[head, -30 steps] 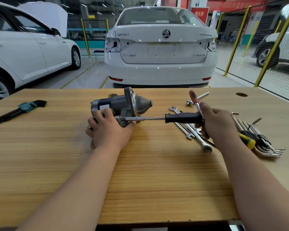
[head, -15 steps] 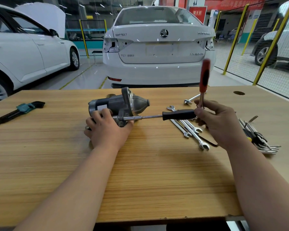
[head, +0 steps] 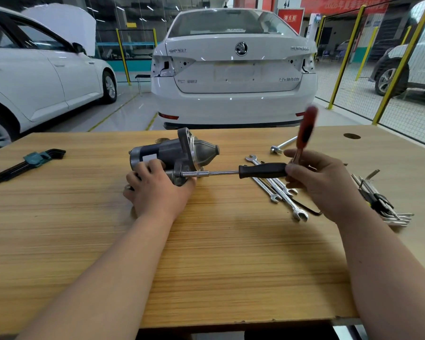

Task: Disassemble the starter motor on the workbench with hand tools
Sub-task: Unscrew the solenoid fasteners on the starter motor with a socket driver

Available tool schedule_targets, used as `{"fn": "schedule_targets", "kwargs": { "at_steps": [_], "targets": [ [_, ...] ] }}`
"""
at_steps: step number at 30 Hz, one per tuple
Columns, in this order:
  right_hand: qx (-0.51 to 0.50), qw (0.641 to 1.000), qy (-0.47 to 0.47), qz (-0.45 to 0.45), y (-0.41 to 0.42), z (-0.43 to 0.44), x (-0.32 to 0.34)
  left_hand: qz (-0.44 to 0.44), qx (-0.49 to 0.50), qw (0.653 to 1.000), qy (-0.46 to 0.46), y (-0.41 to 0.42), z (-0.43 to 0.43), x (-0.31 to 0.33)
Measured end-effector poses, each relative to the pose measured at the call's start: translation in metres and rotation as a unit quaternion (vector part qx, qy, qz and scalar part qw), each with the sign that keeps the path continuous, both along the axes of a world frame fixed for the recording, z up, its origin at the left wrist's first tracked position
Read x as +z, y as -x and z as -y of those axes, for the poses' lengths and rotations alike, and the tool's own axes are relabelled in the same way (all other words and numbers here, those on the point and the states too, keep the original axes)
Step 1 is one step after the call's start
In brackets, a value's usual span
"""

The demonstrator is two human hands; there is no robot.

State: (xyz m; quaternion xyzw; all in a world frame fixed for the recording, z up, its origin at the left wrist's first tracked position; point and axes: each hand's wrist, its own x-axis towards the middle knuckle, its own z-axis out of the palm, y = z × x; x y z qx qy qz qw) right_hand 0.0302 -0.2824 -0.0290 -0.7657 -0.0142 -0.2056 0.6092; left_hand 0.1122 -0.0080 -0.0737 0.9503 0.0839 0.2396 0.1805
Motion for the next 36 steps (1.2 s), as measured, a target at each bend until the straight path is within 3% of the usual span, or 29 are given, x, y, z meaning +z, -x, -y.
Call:
{"fn": "schedule_targets", "kwargs": {
  "at_steps": [6, 9, 19, 26, 33, 36],
  "targets": [
    [-0.099, 0.993, 0.006, -0.066, -0.007, -0.013, -0.002, 0.024, -0.013, 0.998, 0.055, 0.003, -0.001, 0.003],
    [-0.096, 0.991, -0.027, -0.093, -0.012, -0.017, -0.003, 0.035, -0.023, 0.996, 0.077, 0.005, -0.002, 0.004],
    [-0.012, 0.997, -0.071, 0.023, -0.018, -0.025, 0.011, 0.105, 0.001, 0.985, 0.137, 0.008, -0.014, 0.011],
    [0.033, 0.997, -0.045, 0.055, -0.024, -0.017, 0.024, 0.054, -0.022, 0.988, 0.140, 0.001, -0.010, 0.010],
    [-0.053, 0.998, 0.030, 0.023, -0.021, -0.019, 0.000, 0.023, -0.058, 0.989, 0.136, 0.001, -0.019, 0.008],
    [-0.133, 0.990, 0.045, 0.006, -0.022, -0.017, 0.001, -0.030, -0.114, 0.990, 0.075, 0.004, -0.035, 0.010]
  ]
}}
